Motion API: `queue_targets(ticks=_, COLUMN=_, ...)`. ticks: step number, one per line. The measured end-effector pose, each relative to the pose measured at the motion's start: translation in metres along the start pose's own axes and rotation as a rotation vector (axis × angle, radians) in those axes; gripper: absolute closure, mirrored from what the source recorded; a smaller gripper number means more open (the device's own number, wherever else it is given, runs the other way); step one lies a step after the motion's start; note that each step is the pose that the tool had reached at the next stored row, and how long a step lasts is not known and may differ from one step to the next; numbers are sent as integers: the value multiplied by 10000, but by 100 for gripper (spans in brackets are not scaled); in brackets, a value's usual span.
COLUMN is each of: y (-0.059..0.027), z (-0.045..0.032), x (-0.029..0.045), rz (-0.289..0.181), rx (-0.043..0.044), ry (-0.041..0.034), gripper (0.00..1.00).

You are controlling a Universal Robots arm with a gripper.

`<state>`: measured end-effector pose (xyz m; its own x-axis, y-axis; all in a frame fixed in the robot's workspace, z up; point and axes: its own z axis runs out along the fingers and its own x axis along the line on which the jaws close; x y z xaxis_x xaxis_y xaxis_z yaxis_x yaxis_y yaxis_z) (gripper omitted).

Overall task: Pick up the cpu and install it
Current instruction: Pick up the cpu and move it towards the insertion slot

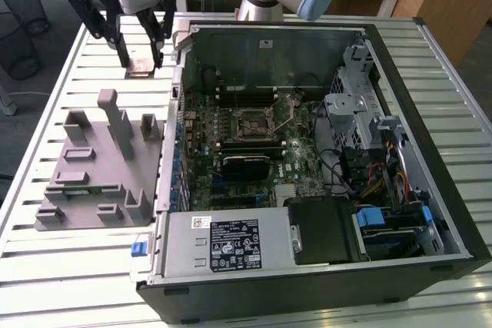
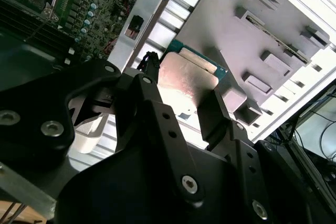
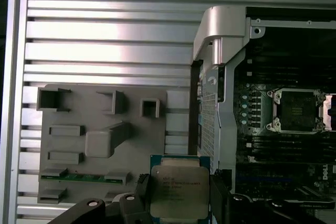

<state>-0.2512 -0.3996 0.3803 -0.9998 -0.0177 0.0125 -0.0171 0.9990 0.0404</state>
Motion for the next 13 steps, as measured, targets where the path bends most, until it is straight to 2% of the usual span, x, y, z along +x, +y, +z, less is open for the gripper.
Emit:
queue_targets(ticks=5, y=-1, z=0, x=-59, rz=0, rx=-1, ry=-1, gripper=46)
queue_targets(ticks=13, y=-3, z=-2, x=-218, rz=0, rx=0, ry=0, gripper=46)
